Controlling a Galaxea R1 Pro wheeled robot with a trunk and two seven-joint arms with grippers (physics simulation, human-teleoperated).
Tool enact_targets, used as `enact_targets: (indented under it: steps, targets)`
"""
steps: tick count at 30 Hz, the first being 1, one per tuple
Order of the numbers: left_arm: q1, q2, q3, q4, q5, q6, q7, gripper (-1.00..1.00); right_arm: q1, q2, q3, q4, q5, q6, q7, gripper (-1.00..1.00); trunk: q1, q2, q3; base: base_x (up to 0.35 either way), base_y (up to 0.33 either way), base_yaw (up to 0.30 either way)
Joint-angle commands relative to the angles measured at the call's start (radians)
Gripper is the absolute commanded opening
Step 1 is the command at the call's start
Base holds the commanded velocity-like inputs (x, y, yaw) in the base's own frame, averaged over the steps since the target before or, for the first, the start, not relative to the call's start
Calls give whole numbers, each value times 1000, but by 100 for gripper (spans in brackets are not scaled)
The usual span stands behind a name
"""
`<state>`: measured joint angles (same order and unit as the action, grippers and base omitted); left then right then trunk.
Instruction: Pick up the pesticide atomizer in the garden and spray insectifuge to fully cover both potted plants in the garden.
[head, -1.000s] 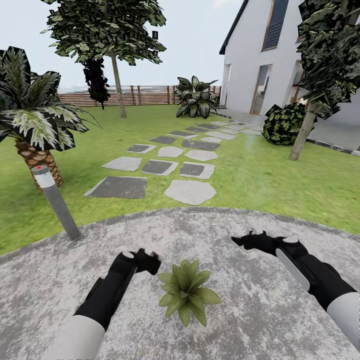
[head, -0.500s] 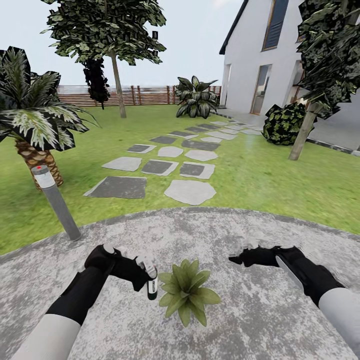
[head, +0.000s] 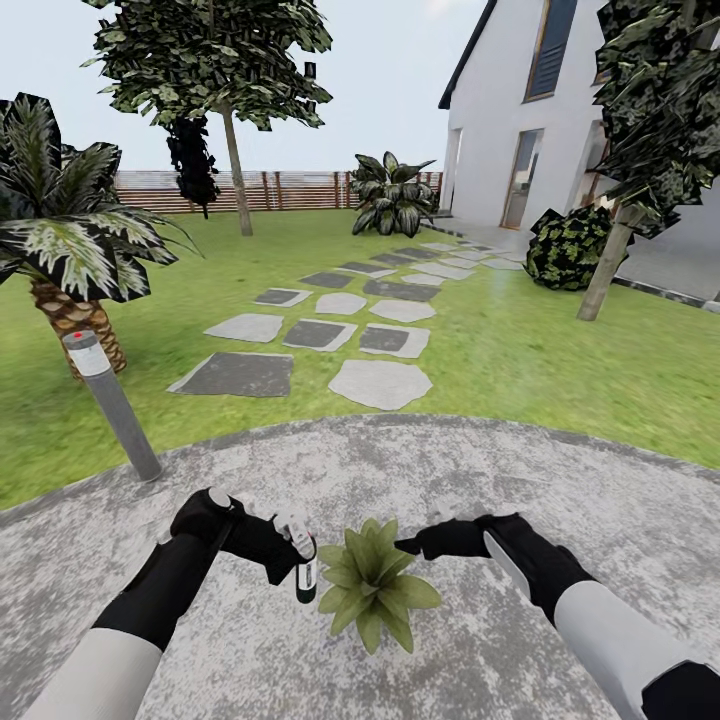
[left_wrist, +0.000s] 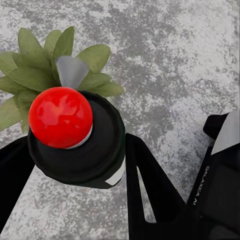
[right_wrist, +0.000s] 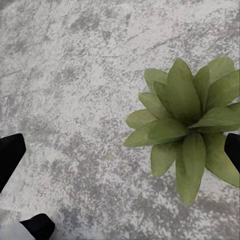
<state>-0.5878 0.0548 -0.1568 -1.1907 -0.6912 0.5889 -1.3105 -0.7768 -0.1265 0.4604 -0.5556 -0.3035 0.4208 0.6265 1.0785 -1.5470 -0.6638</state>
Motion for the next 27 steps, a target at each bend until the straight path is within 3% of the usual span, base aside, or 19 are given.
enact_targets:
  steps: [1, 2, 3, 8, 10, 15, 18, 25, 27]
  targets:
    - [-1, 1, -15, 0, -5, 10, -5, -100, -1, -1, 6, -3, -9, 6, 9, 100, 0, -1, -1, 0, 0, 0]
    - [-1, 1, -25, 1, -5, 10, -5, -100, -1, -1, 6, -3, -9, 6, 21, 100, 0, -1, -1, 0, 0, 0]
    - [-1, 2, -33, 2, -6, 9, -6, -100, -1, -1, 6, -3, -9, 6, 35, -100, 0, -1, -1, 0, 0, 0]
    - [0, 13, -49, 28, -8, 8, -6, -100, -1, 0, 11, -4, -9, 6, 72, -100, 0, -1, -1, 0, 0, 0]
    - [0, 21, -50, 67, -15, 7, -6, -100, 0, 7, 35, -4, -8, 5, 74, -100, 0, -1, -1, 0, 0, 0]
    - [0, 18, -52, 78, -134, 8, -6, -100, 0, 20, 127, -58, -5, 5, 75, -100, 0, -1, -1, 0, 0, 0]
    - [0, 14, -52, 78, -153, 8, -6, -100, -1, 22, 145, -117, -5, 5, 78, -100, 0, -1, -1, 0, 0, 0]
    - [-1, -35, -67, 79, -166, 8, -6, -100, 0, 29, 151, -207, -5, 7, 143, -100, 0, -1, -1, 0, 0, 0]
    - [-1, -43, -85, 80, -197, 11, -6, -100, -1, 29, 152, -237, -5, 7, 144, -100, 0, -1, -1, 0, 0, 0]
